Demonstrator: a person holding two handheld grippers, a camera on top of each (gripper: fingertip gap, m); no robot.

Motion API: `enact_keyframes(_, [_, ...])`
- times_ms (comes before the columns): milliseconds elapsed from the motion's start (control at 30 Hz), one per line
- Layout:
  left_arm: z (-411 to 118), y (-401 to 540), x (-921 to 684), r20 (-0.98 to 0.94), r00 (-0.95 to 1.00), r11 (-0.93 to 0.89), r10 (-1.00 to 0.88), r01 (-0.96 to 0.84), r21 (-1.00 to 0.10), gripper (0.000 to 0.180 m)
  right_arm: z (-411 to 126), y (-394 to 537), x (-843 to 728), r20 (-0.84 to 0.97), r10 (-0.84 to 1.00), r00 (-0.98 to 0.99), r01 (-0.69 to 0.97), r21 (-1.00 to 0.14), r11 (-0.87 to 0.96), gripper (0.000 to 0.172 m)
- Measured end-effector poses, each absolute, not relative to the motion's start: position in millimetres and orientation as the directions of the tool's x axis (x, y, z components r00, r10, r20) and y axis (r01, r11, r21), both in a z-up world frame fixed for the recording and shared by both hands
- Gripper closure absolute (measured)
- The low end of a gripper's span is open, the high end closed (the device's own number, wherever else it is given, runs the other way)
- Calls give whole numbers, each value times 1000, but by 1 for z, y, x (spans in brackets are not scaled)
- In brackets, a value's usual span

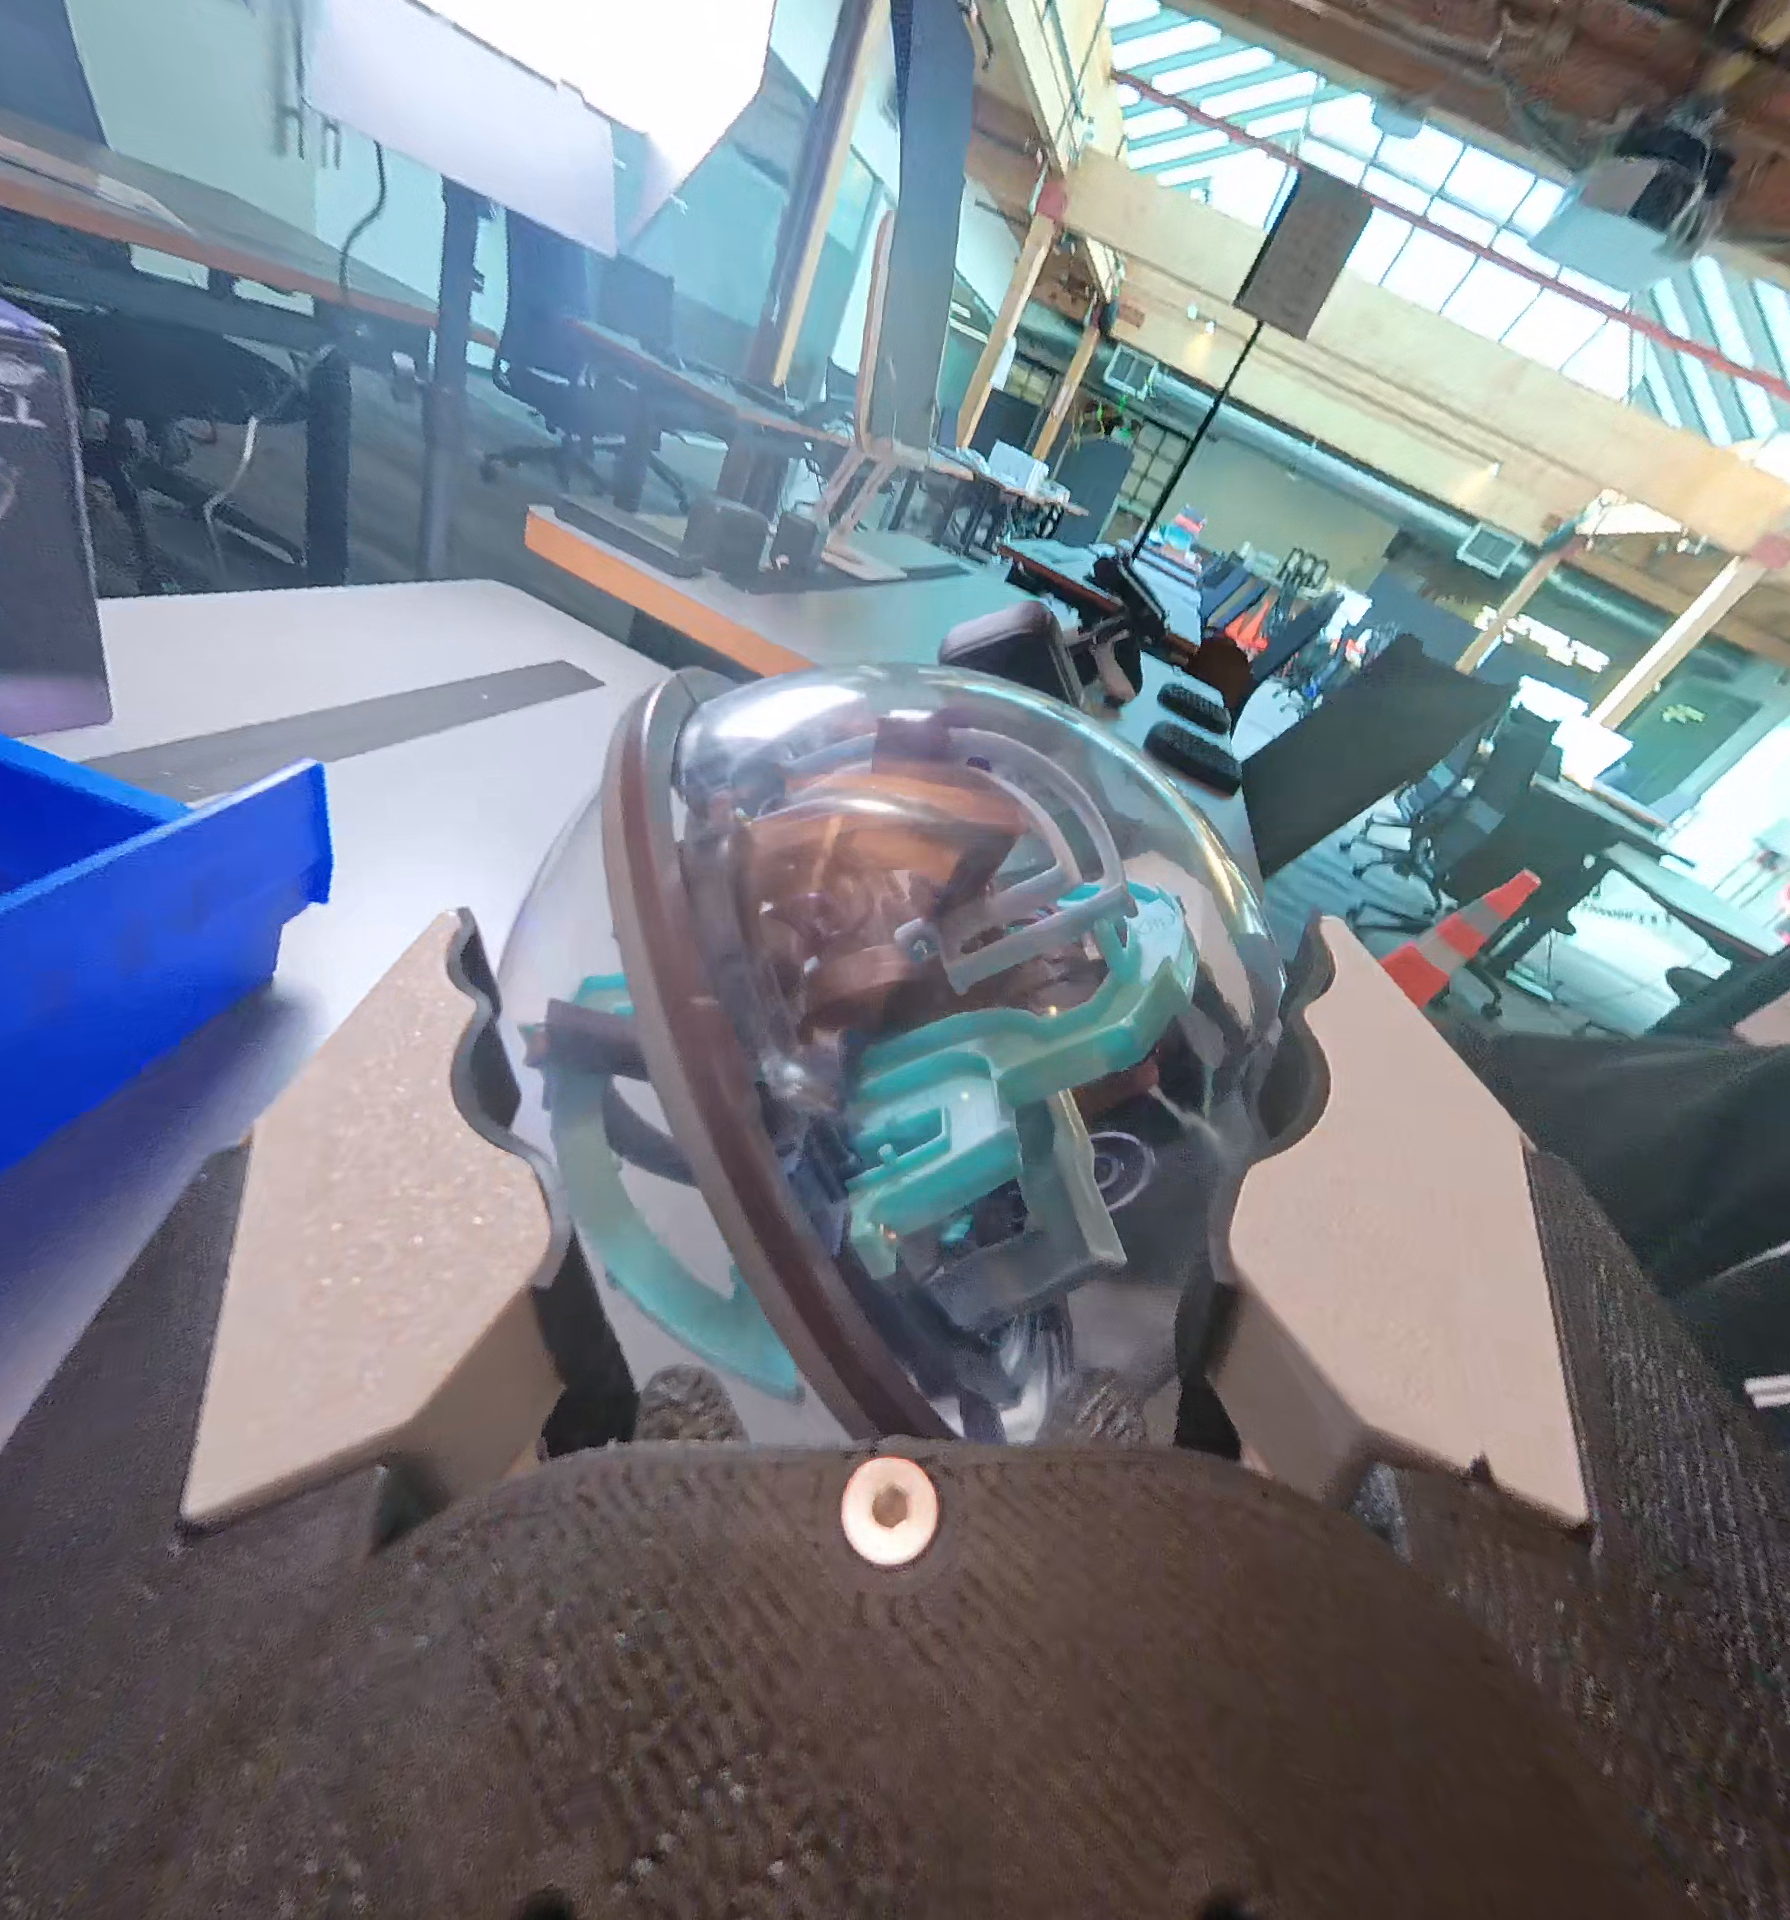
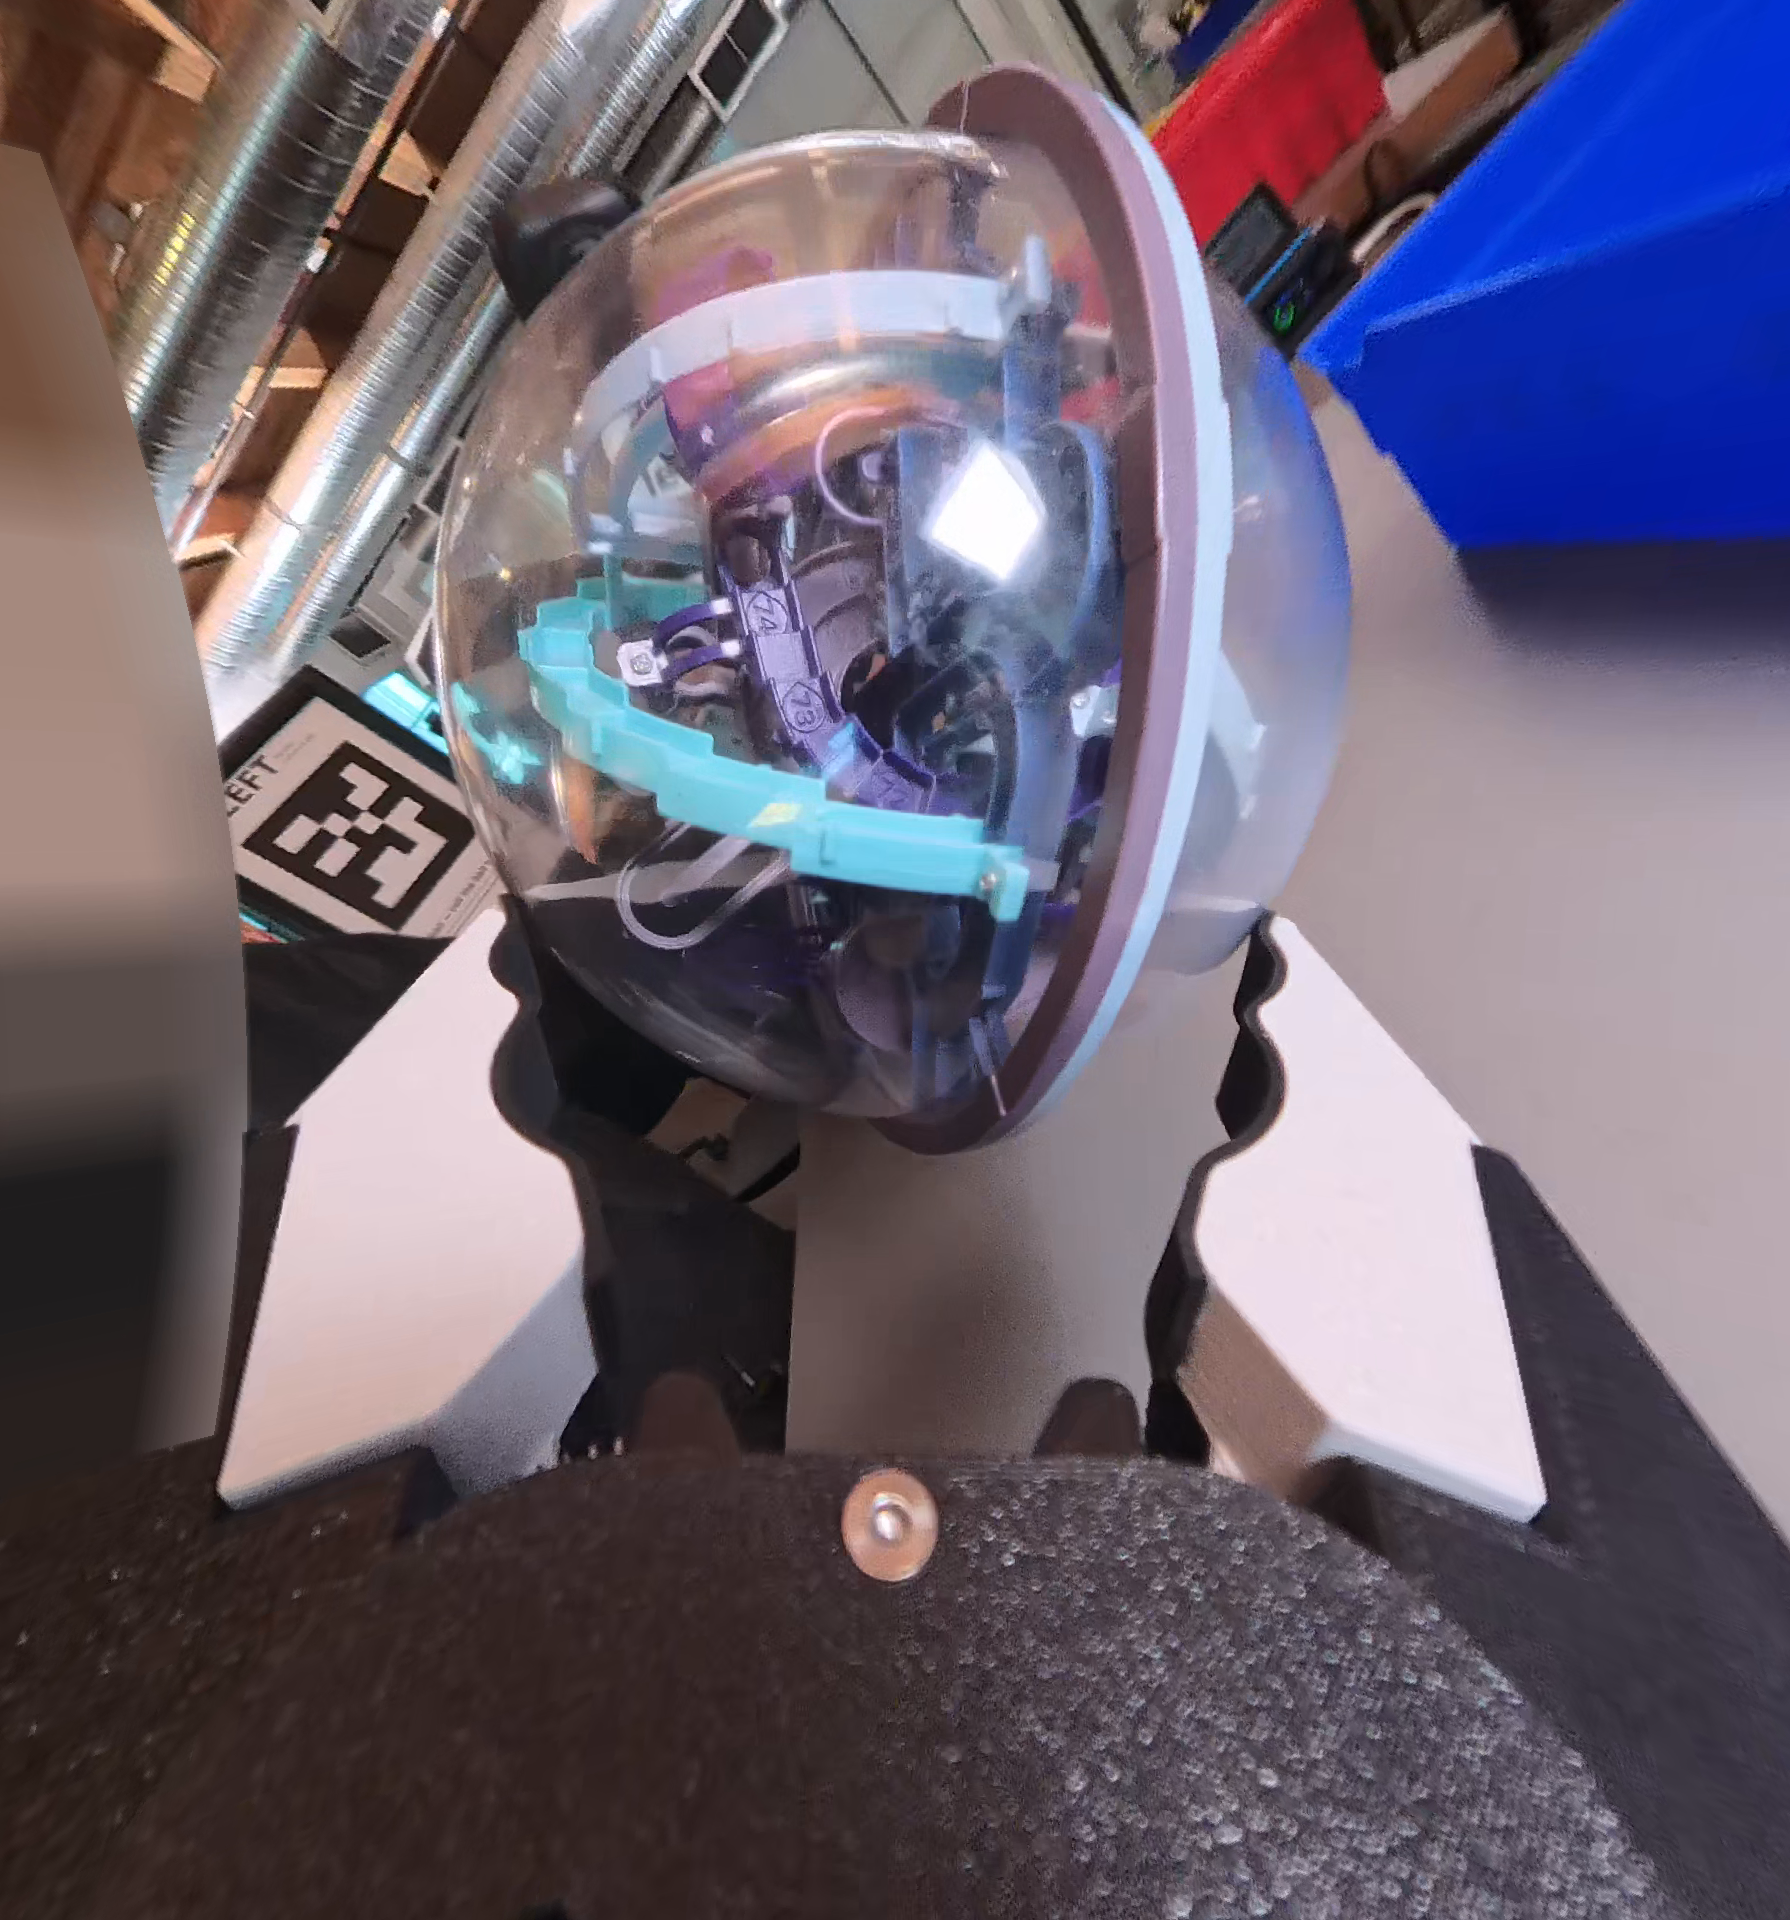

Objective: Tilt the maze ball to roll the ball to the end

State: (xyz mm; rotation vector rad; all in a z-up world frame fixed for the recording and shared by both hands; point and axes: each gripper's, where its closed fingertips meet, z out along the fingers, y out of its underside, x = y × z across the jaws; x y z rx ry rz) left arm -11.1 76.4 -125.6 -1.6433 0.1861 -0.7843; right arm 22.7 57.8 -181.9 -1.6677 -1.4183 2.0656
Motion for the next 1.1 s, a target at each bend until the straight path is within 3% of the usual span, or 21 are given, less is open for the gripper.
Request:
enact_keyframes(200, [-160,73,3,354,759,-348,-547,178,-920,23,-209,41,31,-827,448,-339,564,-560,-607,40])
enact_keyframes(400, [-196,77,-2,496,744,-481,-448,266,-835,23,-237,40,31,-891,376,-256,647,-447,-617,39])
enact_keyframes(700, [-222,83,-10,589,729,-543,-348,356,-761,28,-259,48,22,-834,513,-204,649,-508,-567,35])
enact_keyframes(867, [-222,85,-12,595,732,-539,-332,371,-756,28,-256,63,20,-754,626,-196,603,-597,-529,32])
enact_keyframes(967, [-222,87,-10,589,738,-538,-329,366,-759,28,-245,77,23,-606,773,-187,549,-717,-429,34])
enact_keyframes(1100, [-222,90,-10,594,742,-543,-312,374,-752,28,-216,82,32,-181,969,-167,482,-873,-80,34])
